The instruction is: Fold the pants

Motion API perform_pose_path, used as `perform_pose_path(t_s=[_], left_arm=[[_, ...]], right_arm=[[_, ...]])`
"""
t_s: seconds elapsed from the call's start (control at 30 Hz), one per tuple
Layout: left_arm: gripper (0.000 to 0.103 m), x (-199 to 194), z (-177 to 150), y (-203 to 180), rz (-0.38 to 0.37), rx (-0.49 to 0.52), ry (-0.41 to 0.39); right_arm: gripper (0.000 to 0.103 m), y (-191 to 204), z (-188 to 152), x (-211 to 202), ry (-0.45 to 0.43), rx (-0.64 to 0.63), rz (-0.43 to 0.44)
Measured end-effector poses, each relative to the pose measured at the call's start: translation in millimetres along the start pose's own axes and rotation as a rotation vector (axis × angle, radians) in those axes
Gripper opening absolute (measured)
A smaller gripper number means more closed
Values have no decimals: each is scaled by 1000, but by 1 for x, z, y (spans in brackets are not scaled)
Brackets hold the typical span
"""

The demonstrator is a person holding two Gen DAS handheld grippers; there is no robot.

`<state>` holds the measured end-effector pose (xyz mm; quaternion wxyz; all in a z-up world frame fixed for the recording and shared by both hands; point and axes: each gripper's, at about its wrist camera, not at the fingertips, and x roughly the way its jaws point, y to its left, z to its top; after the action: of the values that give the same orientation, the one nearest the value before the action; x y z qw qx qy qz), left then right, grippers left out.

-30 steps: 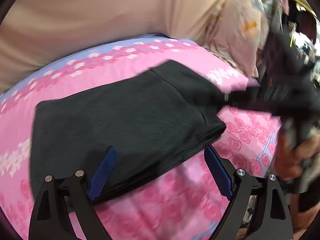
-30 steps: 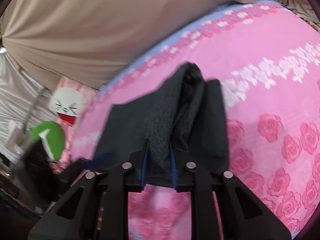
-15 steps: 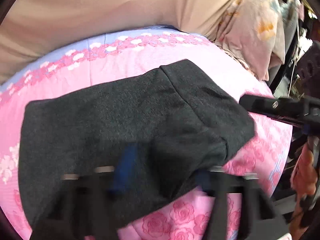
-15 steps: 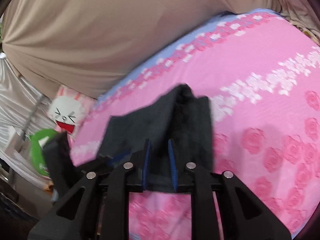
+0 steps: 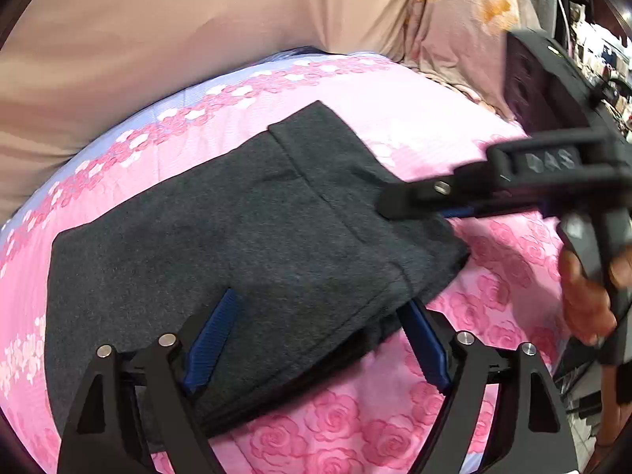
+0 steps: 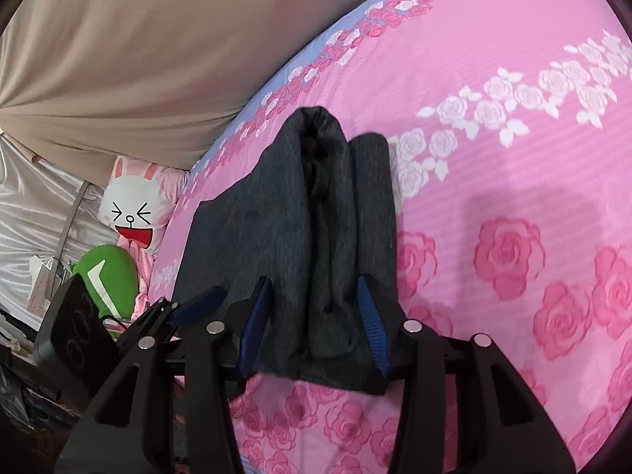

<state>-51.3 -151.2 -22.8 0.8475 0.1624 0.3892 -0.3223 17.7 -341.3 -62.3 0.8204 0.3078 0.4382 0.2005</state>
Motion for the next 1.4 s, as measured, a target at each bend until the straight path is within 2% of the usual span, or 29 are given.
perform_pose_path(t_s=[0.03, 0.07, 0.13, 0.27, 0.37, 0.4, 0.43, 0.47, 0.5, 0.53, 0.57, 0.63, 0.67, 0.7, 0.77, 0.83, 0.87, 0.93, 0.97, 1.07, 1.13, 1.2, 1.23, 1.33, 1.4], left_arm=[[84, 0, 0, -3, -4, 11, 4], [87, 0, 0, -6, -8, 20, 5], [87, 2, 2, -14, -9, 33, 4], [91, 11, 11, -28, 36, 57, -4], [91, 16, 20, -31, 53, 38, -21], [87, 19, 22, -30, 51, 30, -19], [66, 20, 25, -26, 58, 0, -28], [40, 22, 28, -19, 83, -25, -18], [34, 23, 30, -12, 81, -45, -5], [15, 18, 31, 3, 43, -96, -6], [15, 12, 31, 15, 18, -134, -14], [14, -13, 30, 51, -49, -236, -60], [14, -30, 29, 69, -41, -276, -92], [14, -44, 29, 83, -23, -306, -117], [14, -85, 24, 122, 6, -383, -172], [14, -131, 14, 160, 83, -439, -221], [14, -148, 9, 174, 129, -455, -234], [13, -184, -10, 209, 232, -526, -252], [13, -195, -18, 226, 273, -560, -251], [13, -224, -58, 283, 402, -676, -242], [13, -228, -84, 315, 434, -742, -221], [13, -222, -109, 342, 440, -799, -193], [13, -213, -126, 358, 419, -840, -164], [13, -200, -158, 376, 350, -916, -140], [13, -196, -170, 380, 336, -931, -155]], right_arm=[[32, 3, 0, 3, 19, -18, 23], [24, 8, 0, 6, 34, -33, 32], [19, 14, 0, 2, 35, -40, 65], [17, 19, 14, -10, 21, 11, 204], [17, 29, 20, -3, 50, 22, 250], [17, 31, 20, 0, 59, 23, 254], [17, 30, 20, 1, 67, 30, 257], [18, 29, 20, 1, 68, 31, 249], [20, 25, 19, -3, 47, 40, 240], [22, 20, 19, -8, 22, 60, 262], [22, 16, 17, -15, -3, 69, 285], [28, 14, 12, -39, -99, 37, 203], [34, 15, 8, -49, -139, 5, 123], [36, 21, 2, -59, -181, -46, 8], [38, 36, -10, -63, -210, -138, -120], [40, 57, -20, -55, -200, -235, -191], [45, 69, -26, -48, -190, -289, -216], [55, 104, -40, -21, -166, -433, -251], [57, 115, -45, -11, -156, -470, -255], [57, 159, -59, 41, -79, -592, -244], [57, 181, -68, 78, -13, -643, -236], [56, 203, -79, 113, 43, -714, -238], [56, 205, -83, 123, 64, -732, -238], [56, 217, -92, 161, 111, -789, -299], [56, 217, -96, 172, 107, -814, -323]])
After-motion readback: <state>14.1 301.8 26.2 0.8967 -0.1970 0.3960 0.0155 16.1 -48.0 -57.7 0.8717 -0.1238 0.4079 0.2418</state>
